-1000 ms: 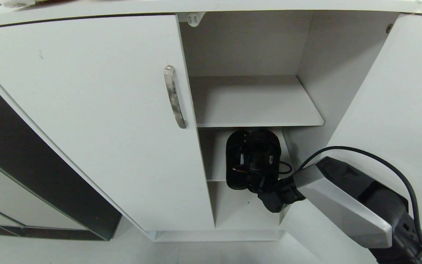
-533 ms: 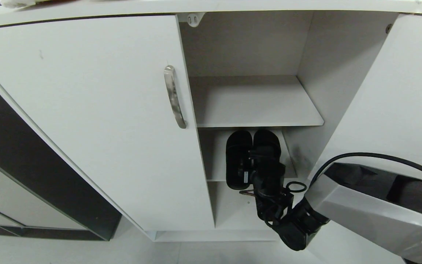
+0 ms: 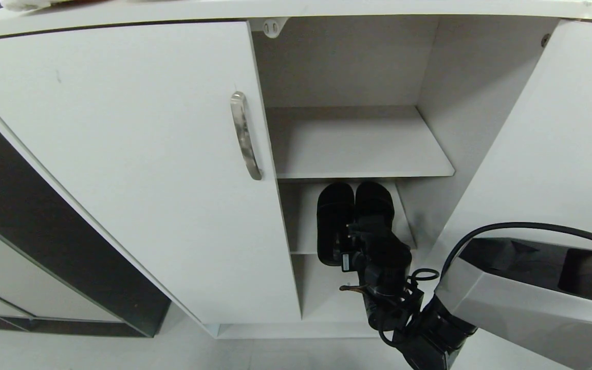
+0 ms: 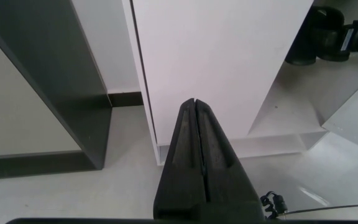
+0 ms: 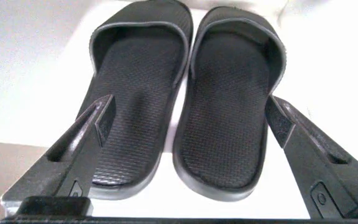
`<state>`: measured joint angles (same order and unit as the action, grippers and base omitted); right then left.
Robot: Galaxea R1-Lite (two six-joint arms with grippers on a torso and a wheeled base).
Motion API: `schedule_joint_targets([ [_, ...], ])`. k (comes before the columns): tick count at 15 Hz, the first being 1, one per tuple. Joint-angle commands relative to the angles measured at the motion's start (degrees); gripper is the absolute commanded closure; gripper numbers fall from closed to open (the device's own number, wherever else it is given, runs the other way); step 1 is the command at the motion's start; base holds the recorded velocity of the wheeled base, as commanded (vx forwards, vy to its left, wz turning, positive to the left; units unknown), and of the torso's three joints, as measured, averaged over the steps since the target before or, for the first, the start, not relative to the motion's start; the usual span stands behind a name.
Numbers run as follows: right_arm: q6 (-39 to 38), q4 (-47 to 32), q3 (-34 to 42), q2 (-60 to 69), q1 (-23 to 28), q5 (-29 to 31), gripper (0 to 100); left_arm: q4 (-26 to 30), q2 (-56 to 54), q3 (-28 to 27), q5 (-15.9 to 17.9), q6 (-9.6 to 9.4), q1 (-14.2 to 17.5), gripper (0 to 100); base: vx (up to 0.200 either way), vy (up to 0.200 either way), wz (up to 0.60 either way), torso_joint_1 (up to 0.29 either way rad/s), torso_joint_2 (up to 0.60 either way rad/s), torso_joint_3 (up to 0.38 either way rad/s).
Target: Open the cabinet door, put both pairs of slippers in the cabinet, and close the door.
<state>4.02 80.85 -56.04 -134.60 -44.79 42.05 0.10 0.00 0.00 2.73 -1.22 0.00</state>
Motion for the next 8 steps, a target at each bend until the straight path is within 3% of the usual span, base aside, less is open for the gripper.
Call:
schedule_joint_targets([
  [1, 0.02, 0.10, 0.14, -0.14, -0.04, 0.05, 0, -0.01, 0.09, 0.00, -0.01, -0.01, 0.00, 100, -0.200, 0.000, 0.00, -0.002, 0.00, -0.002],
  [8, 0.02, -0.08, 0.05, -0.49, 1.02, 0.05, 0, -0.01, 0.09, 0.00, -0.01, -0.01, 0.00, 100, -0.200, 0.000, 0.00, 0.000, 0.00, 0.004],
])
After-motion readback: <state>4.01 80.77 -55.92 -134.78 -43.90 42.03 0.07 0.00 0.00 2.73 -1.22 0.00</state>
